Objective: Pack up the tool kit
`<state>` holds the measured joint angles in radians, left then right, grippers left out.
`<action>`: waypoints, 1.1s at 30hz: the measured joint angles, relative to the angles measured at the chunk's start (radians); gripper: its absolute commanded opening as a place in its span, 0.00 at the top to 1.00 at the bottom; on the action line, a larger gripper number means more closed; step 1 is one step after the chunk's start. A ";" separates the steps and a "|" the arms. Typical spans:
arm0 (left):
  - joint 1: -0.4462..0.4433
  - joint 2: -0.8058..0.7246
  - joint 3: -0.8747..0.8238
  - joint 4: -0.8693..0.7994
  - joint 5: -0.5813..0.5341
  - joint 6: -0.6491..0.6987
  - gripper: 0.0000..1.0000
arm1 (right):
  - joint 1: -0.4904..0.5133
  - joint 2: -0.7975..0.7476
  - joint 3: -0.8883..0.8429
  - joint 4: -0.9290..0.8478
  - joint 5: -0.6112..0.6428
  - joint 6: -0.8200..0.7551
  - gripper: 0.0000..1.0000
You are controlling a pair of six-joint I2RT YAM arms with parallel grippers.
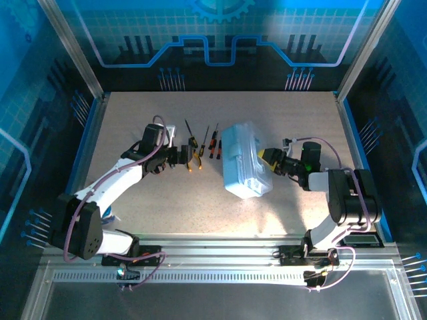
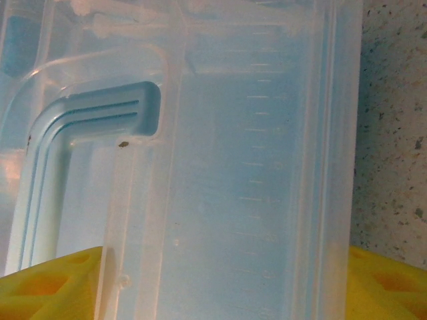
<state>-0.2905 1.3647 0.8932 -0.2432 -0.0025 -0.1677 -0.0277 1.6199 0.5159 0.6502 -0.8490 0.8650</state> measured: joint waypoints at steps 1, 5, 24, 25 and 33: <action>-0.001 0.003 0.002 0.000 0.000 0.000 0.01 | -0.001 0.003 0.000 0.007 0.000 0.002 0.23; -0.007 0.014 0.008 -0.006 0.000 0.000 0.00 | -0.011 0.005 0.000 0.004 0.031 -0.011 0.14; -0.037 0.044 0.050 -0.030 -0.002 0.001 0.01 | -0.061 -0.193 0.078 -0.399 0.214 -0.209 0.00; -0.038 0.045 0.054 -0.032 -0.002 0.000 0.01 | -0.061 -0.223 0.096 -0.436 0.223 -0.227 0.00; -0.051 0.085 0.113 -0.040 0.064 -0.037 0.01 | -0.050 -0.375 0.269 -0.750 0.293 -0.402 0.00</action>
<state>-0.3416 1.4502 1.0065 -0.2836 0.0620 -0.2047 -0.0780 1.2446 0.7845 -0.1001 -0.5560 0.4629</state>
